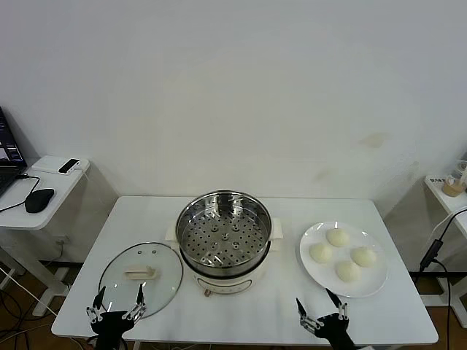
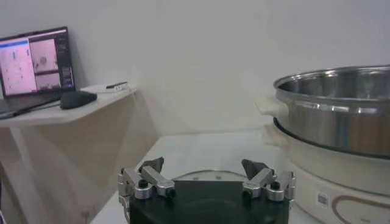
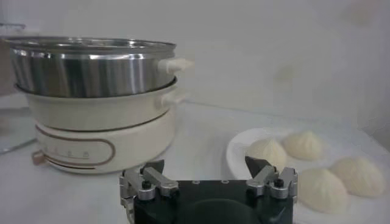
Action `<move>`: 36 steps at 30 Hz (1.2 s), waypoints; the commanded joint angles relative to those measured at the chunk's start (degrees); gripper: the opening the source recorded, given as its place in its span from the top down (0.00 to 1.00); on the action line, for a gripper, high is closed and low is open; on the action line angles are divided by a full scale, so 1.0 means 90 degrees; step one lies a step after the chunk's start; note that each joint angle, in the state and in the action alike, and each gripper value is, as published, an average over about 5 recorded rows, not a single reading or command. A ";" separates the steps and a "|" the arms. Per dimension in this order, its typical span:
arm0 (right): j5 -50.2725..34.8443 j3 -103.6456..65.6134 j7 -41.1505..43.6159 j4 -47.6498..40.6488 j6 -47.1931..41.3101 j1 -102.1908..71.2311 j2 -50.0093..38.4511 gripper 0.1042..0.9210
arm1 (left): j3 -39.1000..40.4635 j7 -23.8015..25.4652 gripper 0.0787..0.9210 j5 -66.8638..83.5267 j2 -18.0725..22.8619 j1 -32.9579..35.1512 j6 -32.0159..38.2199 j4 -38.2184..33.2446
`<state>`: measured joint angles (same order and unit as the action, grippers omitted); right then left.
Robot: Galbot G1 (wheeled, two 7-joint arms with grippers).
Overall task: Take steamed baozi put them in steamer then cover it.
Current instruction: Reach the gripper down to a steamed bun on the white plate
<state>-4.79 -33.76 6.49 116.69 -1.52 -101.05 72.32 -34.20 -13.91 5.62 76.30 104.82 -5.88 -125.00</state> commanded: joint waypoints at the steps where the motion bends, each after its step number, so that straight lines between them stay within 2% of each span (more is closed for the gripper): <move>1: 0.1304 -0.0652 0.0085 0.0006 -0.0241 0.0379 -0.0411 0.12 | -0.0048 0.0149 0.12 -0.0534 -0.0007 -0.0098 -0.0693 -0.0184; 6: 0.2391 -0.1271 0.0671 -0.0174 -0.0525 0.0959 -0.1263 0.12 | -0.0089 0.0583 0.12 -0.1041 0.0023 -0.0130 -0.0854 -0.0253; 11: 0.3384 -0.1552 0.1971 -0.0757 -0.0658 0.1878 -0.2403 0.12 | -0.0103 0.0728 0.12 -0.1239 0.0059 -0.0239 -0.0876 -0.0224; 16: 0.3910 -0.1121 0.3185 -0.1485 -0.0770 0.3062 -0.3420 0.12 | -0.0170 0.0769 0.12 -0.1285 0.0076 -0.0297 -0.0874 -0.0225; 21: 0.3963 0.0201 0.4393 -0.2392 -0.0540 0.4617 -0.4231 0.12 | -0.0229 0.0774 0.12 -0.1339 0.0081 -0.0319 -0.0870 -0.0243; 26: 0.3806 0.1993 0.5351 -0.3314 -0.0291 0.6658 -0.4645 0.12 | -0.0290 0.0773 0.12 -0.1353 0.0093 -0.0331 -0.0869 -0.0241; 32: 0.3310 0.4446 0.6280 -0.4450 0.0042 0.8781 -0.4671 0.12 | -0.0370 0.0736 0.12 -0.1365 0.0105 -0.0370 -0.0876 -0.0216; 36: 0.3176 0.5712 0.6490 -0.5107 0.0114 0.9770 -0.4370 0.12 | -0.0416 0.0732 0.12 -0.1363 0.0104 -0.0376 -0.0871 -0.0224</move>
<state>24.55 -7.45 53.41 84.24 -2.57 -38.25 35.68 -37.82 -7.55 -6.08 77.25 101.54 -13.38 -126.97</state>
